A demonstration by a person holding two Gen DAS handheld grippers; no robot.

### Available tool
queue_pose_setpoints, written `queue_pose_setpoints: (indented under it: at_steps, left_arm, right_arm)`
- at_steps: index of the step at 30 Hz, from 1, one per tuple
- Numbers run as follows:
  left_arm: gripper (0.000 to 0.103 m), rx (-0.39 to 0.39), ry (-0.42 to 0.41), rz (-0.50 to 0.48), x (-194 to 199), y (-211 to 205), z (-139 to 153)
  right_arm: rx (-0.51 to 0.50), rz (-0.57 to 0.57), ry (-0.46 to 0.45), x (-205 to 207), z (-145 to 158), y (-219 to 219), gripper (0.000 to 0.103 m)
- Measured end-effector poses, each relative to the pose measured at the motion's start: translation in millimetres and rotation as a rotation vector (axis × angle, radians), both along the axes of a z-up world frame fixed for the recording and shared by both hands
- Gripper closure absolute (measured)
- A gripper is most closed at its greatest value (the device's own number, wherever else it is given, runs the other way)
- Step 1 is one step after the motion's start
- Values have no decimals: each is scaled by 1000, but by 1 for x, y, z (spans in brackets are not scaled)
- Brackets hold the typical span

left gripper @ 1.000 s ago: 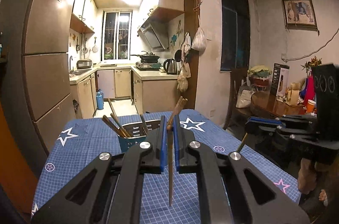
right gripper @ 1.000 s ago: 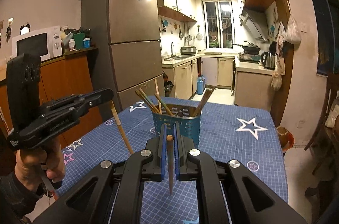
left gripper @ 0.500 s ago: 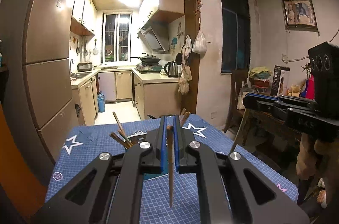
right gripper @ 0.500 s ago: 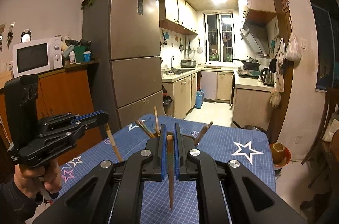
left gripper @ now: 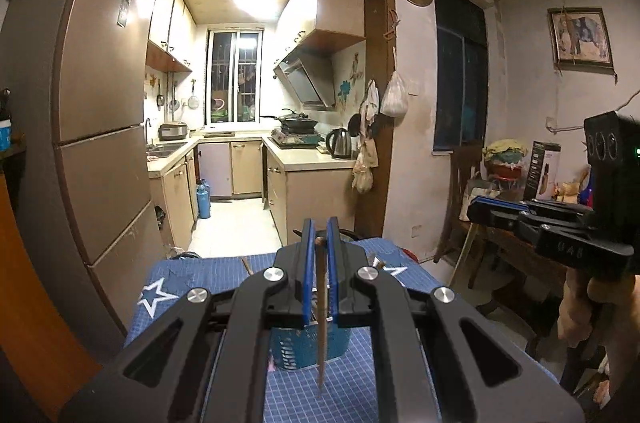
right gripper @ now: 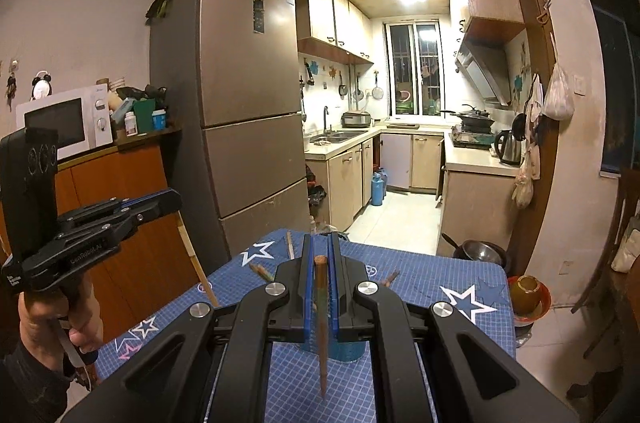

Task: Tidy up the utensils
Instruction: 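Carry the left gripper's chopstick into the teal holder while the right gripper inserts its chopstick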

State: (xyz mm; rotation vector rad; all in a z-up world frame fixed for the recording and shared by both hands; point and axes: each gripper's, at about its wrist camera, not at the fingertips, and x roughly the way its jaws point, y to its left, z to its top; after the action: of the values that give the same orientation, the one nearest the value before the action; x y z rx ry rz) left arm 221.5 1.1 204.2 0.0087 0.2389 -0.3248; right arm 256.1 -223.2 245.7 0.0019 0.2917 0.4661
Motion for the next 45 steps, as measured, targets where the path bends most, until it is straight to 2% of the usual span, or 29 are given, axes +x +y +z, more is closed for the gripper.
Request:
queue_pose_setpoints:
  at_steps: [10,31,38,45]
  left_arm:
    - [98,-1,4,35,35,-1,20]
    - [98,-24,-77,74,78,2,68]
    - [98,-25,-71,67,97,0,60]
    - [98,-29,-27,55,121,-1,35]
  right_arm:
    - [3,-11,-11,33,32,9,95]
    - [5,-16,-22,100,62,20,95]
    - [-3,-13,-15,124,57,30,95]
    - [-12,-2,20,147,33,42,95]
